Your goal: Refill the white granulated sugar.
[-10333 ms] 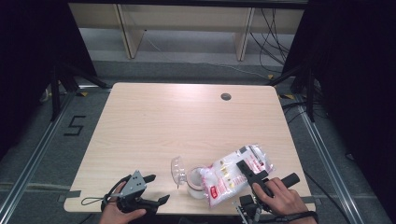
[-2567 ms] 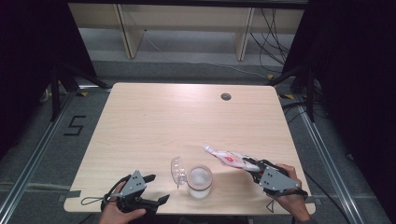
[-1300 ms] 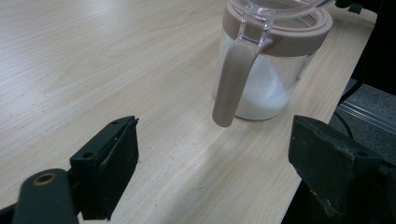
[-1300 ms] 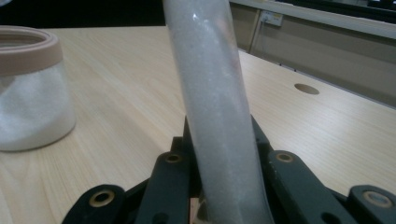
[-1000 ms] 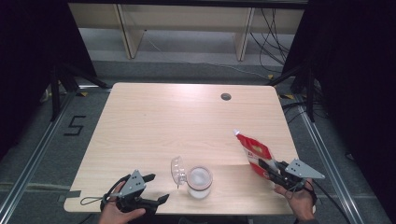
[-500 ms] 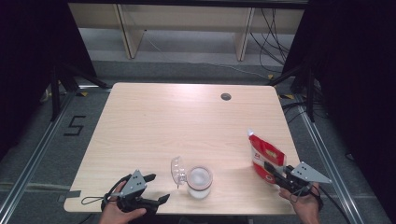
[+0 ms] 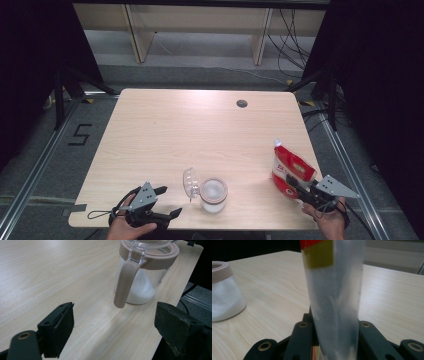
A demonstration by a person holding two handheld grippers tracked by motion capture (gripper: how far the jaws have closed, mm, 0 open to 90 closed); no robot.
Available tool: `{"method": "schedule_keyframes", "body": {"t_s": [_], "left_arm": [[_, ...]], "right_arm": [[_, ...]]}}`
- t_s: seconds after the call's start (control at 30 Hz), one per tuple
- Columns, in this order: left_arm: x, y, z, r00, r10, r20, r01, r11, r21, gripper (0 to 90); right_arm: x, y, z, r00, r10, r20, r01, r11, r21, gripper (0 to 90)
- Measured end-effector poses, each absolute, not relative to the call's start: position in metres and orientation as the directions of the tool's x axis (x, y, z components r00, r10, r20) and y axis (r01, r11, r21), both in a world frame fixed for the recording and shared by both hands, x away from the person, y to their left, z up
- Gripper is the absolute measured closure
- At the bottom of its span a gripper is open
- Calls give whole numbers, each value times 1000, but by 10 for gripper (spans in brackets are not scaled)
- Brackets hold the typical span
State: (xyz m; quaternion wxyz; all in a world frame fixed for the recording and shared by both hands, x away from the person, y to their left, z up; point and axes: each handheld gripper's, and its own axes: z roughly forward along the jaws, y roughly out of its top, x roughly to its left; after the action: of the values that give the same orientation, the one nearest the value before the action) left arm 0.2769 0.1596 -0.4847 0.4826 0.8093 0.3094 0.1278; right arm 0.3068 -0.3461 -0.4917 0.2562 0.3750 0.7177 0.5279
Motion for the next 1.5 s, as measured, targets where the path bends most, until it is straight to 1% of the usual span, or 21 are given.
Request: {"method": "schedule_keyframes", "body": {"t_s": [0.1, 0.2, 0.27, 0.37, 0.4, 0.43, 0.5, 0.57, 0.6, 0.73, 0.8, 0.87, 0.9, 0.93, 1.07, 1.1, 1.17, 1.23, 1.3, 1.37, 1.5], "left_arm": [[277, 159, -484, 775, 625, -92, 378, -343, 860, 160], [277, 160, -484, 776, 625, -88, 377, -348, 858, 160], [277, 160, -484, 777, 624, -88, 378, -350, 857, 159], [277, 159, -485, 776, 624, -93, 379, -344, 859, 159], [277, 160, -484, 776, 624, -92, 378, -343, 860, 160], [277, 159, -485, 773, 626, -98, 382, -338, 860, 159], [277, 160, -485, 772, 628, -99, 384, -336, 860, 159], [277, 160, -484, 775, 625, -93, 378, -341, 861, 160], [277, 159, -485, 775, 625, -93, 378, -342, 860, 160], [277, 160, -485, 775, 626, -88, 378, -347, 858, 160], [277, 160, -485, 773, 628, -92, 381, -344, 858, 159], [278, 159, -485, 773, 627, -98, 381, -335, 862, 159], [278, 160, -485, 774, 626, -93, 378, -339, 862, 160], [278, 160, -485, 773, 627, -95, 380, -338, 861, 159], [278, 160, -485, 770, 632, -90, 379, -340, 861, 160], [278, 160, -485, 769, 633, -93, 381, -336, 861, 160], [278, 160, -485, 770, 631, -96, 380, -333, 863, 160], [278, 159, -485, 773, 626, -98, 383, -338, 860, 160], [277, 158, -485, 769, 632, -98, 387, -338, 858, 159], [278, 159, -485, 773, 626, -103, 385, -333, 861, 160], [278, 159, -485, 773, 626, -105, 385, -331, 862, 160]], "right_arm": [[308, -349, -492, -593, 805, -11, 238, 188, 953, 753], [305, -347, -492, -582, 813, 38, 285, 160, 945, 743], [306, -348, -492, -584, 812, 12, 268, 178, 947, 730], [305, -347, -492, -574, 818, 34, 284, 159, 946, 690], [305, -346, -493, -559, 829, 29, 279, 155, 948, 669], [307, -348, -492, -586, 810, -6, 254, 191, 948, 642], [307, -349, -491, -591, 807, -3, 278, 207, 938, 602], [306, -347, -491, -580, 813, 37, 296, 169, 940, 578], [307, -347, -491, -593, 805, 22, 276, 178, 945, 568], [300, -345, -487, -555, 830, 50, 295, 141, 945, 446], [296, -344, -485, -543, 838, 61, 298, 125, 946, 423], [292, -347, -483, -498, 866, 52, 289, 109, 951, 376], [290, -348, -481, -490, 870, 58, 307, 110, 945, 372], [289, -350, -482, -490, 870, 52, 293, 109, 950, 368], [278, -351, -478, -442, 892, 100, 352, 70, 933, 352], [279, -351, -480, -450, 890, 74, 329, 89, 940, 351], [277, -351, -480, -462, 884, 66, 337, 106, 936, 338], [275, -351, -479, -461, 883, 90, 337, 80, 938, 333], [276, -353, -479, -459, 888, 26, 302, 128, 945, 322], [272, -352, -477, -456, 888, 54, 336, 116, 935, 301], [266, -350, -475, -435, 899, 41, 330, 118, 937, 268]]}}
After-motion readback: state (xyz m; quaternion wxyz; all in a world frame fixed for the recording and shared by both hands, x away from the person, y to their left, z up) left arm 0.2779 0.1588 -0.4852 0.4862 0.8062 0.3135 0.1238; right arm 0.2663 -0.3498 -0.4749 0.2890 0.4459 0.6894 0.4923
